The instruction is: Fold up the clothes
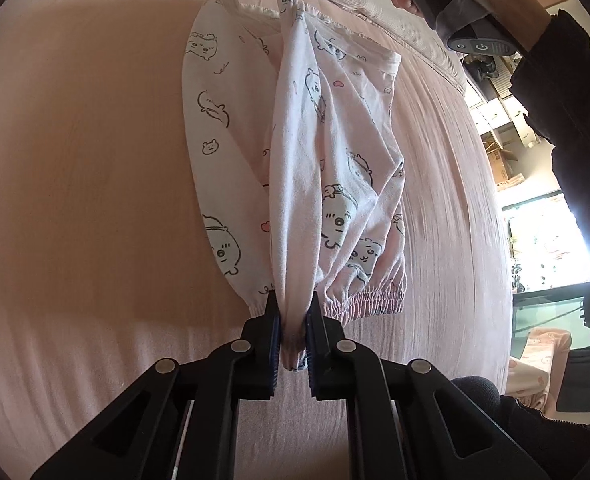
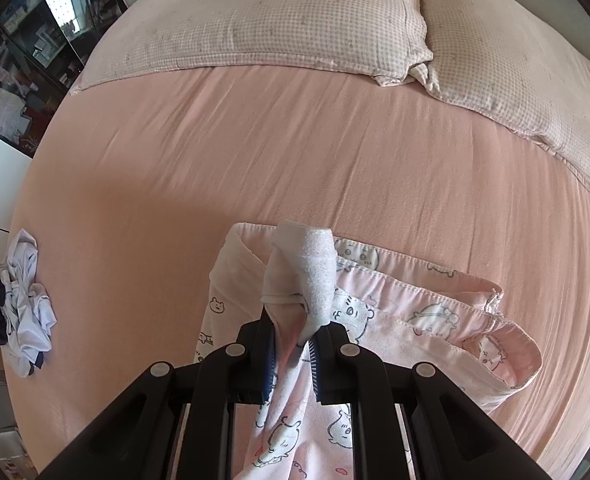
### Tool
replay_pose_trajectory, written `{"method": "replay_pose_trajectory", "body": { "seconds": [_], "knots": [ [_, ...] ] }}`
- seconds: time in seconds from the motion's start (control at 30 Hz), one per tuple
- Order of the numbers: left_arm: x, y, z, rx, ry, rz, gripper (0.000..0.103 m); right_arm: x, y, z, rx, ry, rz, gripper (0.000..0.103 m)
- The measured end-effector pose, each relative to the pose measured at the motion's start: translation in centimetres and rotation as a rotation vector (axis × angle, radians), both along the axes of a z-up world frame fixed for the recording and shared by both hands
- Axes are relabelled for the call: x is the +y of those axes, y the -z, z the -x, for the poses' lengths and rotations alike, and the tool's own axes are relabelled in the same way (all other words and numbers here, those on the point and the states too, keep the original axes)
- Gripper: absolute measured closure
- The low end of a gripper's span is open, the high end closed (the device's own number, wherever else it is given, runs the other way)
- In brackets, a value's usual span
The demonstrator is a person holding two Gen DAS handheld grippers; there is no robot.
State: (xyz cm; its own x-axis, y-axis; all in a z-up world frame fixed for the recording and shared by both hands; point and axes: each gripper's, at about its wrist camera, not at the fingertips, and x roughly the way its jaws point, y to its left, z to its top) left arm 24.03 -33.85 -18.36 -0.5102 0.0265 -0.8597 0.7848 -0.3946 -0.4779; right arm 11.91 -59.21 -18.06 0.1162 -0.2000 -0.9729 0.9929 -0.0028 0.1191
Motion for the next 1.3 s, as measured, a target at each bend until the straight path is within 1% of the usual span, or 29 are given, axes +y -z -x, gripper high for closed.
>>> {"method": "replay_pose_trajectory", "body": {
  "seconds": [0.07,0.27,0.4,0.5,0.7,0.9,0.97,1.03,1.07,1.1,1.13,1.2,1.3],
  "knots": [
    [0.1,0.1,-0.2,0.006,0.01,-0.009,0.094,-0.4,0.4,-0.6,0.009,-0.002,0.002,0.091],
    [0.6,0.6,0.7,0.003,0.052,-0.034,0.094,-1.3,1.9,-1.9,-0.011,0.006,-0.004,0.091],
    [0.7,0.8,0.4,-0.012,0.052,-0.032,0.094,-1.6,2.4,-2.7,-0.013,-0.009,-0.003,0.091],
    [0.8,0.9,0.2,-0.023,0.052,-0.03,0.094,-1.8,2.3,-3.4,0.014,-0.024,0.014,0.091],
    [1.0,1.4,-0.4,-0.066,0.044,-0.032,0.094,-2.5,2.4,-3.1,-0.014,0.012,-0.008,0.091],
    [1.2,1.8,-1.1,-0.104,0.025,-0.05,0.093,-2.9,2.8,-4.2,0.039,-0.026,-0.038,0.091],
    [1.1,2.0,-1.5,-0.102,0.007,-0.069,0.093,-3.1,3.1,-4.5,0.046,-0.023,-0.054,0.09],
    [1.0,2.1,-1.8,-0.101,0.0,-0.086,0.093,-3.2,3.4,-4.6,0.039,-0.016,-0.069,0.079],
    [1.0,2.2,-2.0,-0.101,-0.003,-0.093,0.093,-3.2,3.3,-4.7,0.032,-0.012,-0.064,0.057],
    [0.9,2.2,-2.1,-0.101,-0.006,-0.101,0.093,-3.1,3.2,-4.7,0.025,-0.008,-0.055,0.031],
    [1.0,2.2,-2.2,-0.106,-0.002,-0.099,0.093,-3.1,2.9,-4.8,0.02,-0.005,-0.034,0.025],
    [1.0,1.9,-2.3,-0.122,0.007,-0.089,0.092,-3.0,2.1,-5.1,0.023,-0.013,0.004,0.024],
    [1.0,1.6,-2.7,-0.15,0.006,-0.085,0.089,-2.8,1.3,-6.0,0.054,-0.057,0.025,0.023]
  ]
}}
